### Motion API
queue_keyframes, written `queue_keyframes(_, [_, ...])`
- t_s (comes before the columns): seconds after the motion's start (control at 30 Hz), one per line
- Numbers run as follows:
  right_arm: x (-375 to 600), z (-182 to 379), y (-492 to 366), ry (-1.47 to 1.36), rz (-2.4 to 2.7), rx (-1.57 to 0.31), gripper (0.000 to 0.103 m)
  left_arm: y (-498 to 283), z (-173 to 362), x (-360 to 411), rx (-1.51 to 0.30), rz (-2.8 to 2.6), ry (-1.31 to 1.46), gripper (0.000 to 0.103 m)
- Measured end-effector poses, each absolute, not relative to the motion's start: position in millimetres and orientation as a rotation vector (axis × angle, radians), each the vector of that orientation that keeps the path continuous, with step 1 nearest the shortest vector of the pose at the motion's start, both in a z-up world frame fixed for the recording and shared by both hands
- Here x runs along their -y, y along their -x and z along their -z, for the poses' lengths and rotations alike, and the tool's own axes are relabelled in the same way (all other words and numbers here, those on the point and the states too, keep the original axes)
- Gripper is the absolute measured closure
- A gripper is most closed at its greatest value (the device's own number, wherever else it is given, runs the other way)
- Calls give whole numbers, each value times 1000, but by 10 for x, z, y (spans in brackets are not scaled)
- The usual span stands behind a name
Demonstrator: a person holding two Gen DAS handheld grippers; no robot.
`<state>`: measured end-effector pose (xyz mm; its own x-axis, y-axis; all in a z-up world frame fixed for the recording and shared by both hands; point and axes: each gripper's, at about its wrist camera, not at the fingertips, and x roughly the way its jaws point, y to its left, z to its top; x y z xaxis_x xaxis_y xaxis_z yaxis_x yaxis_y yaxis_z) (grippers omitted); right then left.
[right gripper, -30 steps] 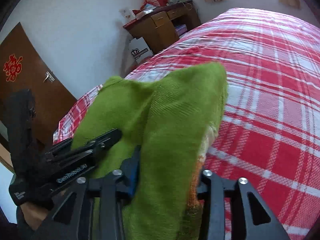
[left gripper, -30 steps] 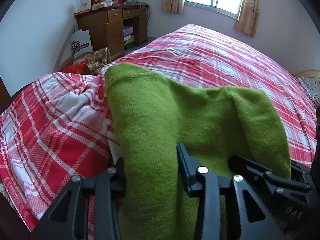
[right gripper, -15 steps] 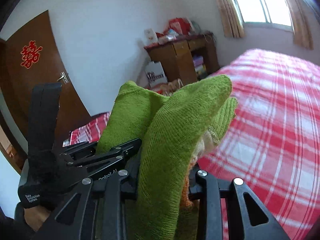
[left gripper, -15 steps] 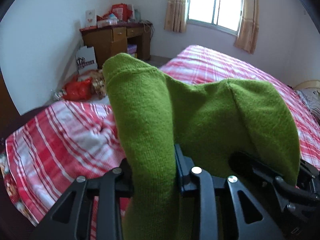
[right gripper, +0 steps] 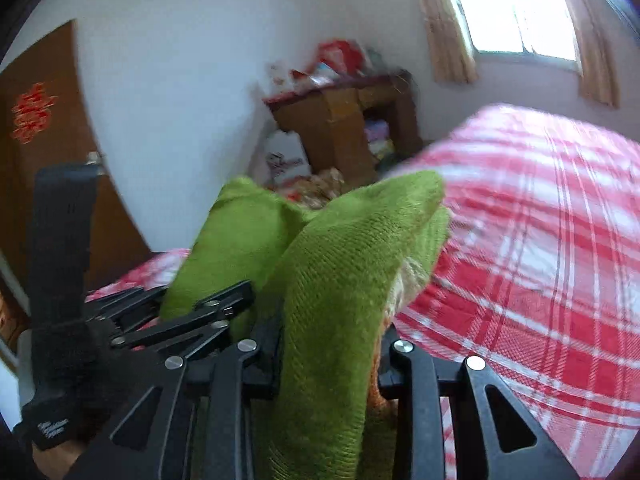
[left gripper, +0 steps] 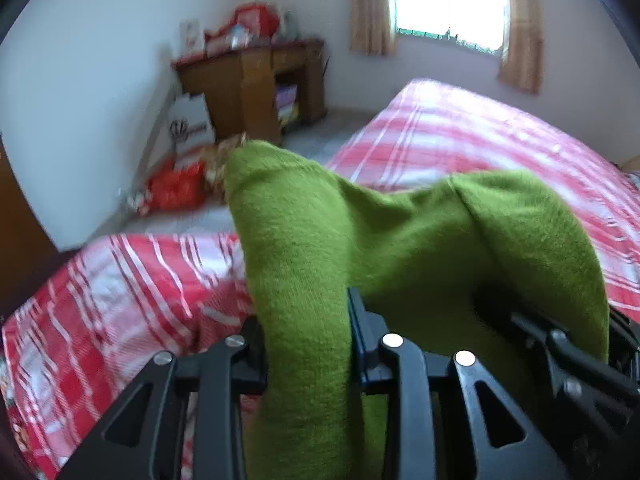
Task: Fold small clothes
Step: 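Lower the folded sweater onto the bedspread and open both grippers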
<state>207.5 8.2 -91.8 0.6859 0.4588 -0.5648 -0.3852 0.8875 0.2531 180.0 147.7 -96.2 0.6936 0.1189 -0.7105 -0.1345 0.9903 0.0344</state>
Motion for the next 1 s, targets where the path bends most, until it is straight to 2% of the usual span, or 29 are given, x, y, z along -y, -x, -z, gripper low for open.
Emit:
queue_keyframes(0.03, [-57,1038,-2179,-124,-451,-697,72,-1819,995,-1514,-796,-138,43,67])
queue_keyframes(0.1, [65,1272,-2380,-207,-450,-779,70,-1869,1034,-1601,-813,-140,100,54])
queue_keyframes(0.13, [195,1322,-2460,-315,-468,-806,64,-1880,1039,-1606,-817,-145,111,51])
queue_keyframes(0.17, [274,1359,-2516,-373,-470,-829,52,-1905,1057,-1623,-827,-145,125,48])
queue_keyframes(0.2, [343,1410,-2572,-419,-478,-859,51,-1923,1072,-1640,-833,-143,135,45])
queue_keyframes(0.43, [548,1183,-2164,-411,-445,-793,46,-1663,921,-1699,-824,-108,159,44])
queue_keyframes(0.53, [605,1074,-1819,-335,-433,-755,32,-1341,816,-1678,-807,-93,145,43])
queue_keyframes(0.67, [539,1201,-1574,-303,-513,-790,32,-955,820,-1637,-785,-98,147,38])
queue_keyframes(0.93, [327,1407,-1301,-169,-452,-782,32,-768,940,-1504,-821,-92,135,37])
queue_keyframes(1.0, [278,1388,-1271,-159,-436,-810,40,-775,956,-1448,-828,-107,97,38])
